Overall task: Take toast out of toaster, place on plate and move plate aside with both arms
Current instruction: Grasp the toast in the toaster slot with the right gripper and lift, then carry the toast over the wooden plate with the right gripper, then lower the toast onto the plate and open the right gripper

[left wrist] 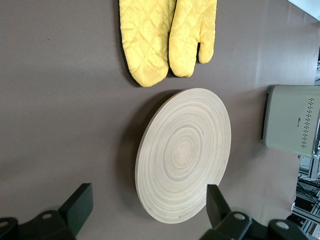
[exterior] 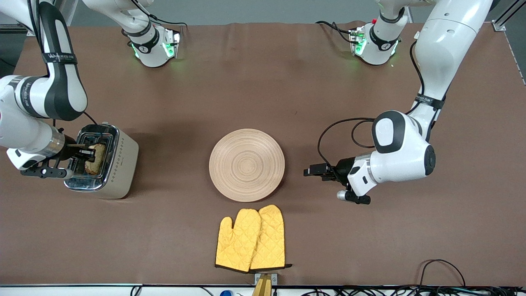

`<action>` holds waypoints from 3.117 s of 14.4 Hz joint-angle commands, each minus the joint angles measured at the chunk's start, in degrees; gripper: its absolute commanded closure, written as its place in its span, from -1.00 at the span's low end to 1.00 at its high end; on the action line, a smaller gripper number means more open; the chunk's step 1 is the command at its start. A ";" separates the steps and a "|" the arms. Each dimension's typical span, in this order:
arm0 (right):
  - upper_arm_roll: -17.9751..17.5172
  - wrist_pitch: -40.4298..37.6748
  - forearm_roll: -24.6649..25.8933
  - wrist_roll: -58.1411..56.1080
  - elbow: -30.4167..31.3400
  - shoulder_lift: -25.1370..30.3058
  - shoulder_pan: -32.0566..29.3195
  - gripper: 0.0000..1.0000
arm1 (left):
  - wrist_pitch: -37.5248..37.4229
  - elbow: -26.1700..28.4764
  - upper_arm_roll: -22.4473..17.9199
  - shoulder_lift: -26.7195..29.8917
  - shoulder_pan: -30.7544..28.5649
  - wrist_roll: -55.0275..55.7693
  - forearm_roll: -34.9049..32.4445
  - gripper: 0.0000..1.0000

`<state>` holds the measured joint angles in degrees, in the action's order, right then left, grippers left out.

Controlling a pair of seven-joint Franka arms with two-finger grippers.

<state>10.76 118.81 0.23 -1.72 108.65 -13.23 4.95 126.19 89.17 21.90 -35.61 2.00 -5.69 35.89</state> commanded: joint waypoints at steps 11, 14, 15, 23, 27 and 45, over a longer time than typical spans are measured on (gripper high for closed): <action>-0.66 -4.39 -21.06 23.93 -4.23 4.79 16.47 0.99 | -1.65 -0.05 0.69 -0.08 0.02 -1.08 1.20 -1.00; -0.66 -0.62 -21.24 27.37 -5.73 3.39 22.53 0.99 | -1.65 -0.05 0.69 -0.08 0.11 -1.08 1.11 -1.00; -0.74 1.66 -22.46 28.08 -5.56 1.82 23.77 0.99 | -1.65 -0.05 0.69 -0.08 0.11 -1.08 1.11 -1.00; -0.74 19.94 -38.10 28.26 -5.11 -10.31 37.22 0.99 | -1.65 -0.05 0.69 -0.17 0.19 -1.08 1.20 -1.00; -0.74 22.08 -41.19 19.43 -5.64 -12.61 37.06 0.99 | -1.65 -0.05 0.69 -0.25 0.28 -1.08 1.20 -1.00; -0.66 22.18 -41.28 0.31 -1.16 -17.71 30.29 0.98 | -1.48 -4.54 0.78 -4.47 1.07 -0.82 1.37 -1.00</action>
<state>10.56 142.82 -39.45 1.09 106.03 -32.24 36.83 125.05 85.95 22.38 -39.48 3.14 -5.69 35.90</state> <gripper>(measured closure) 0.916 0.000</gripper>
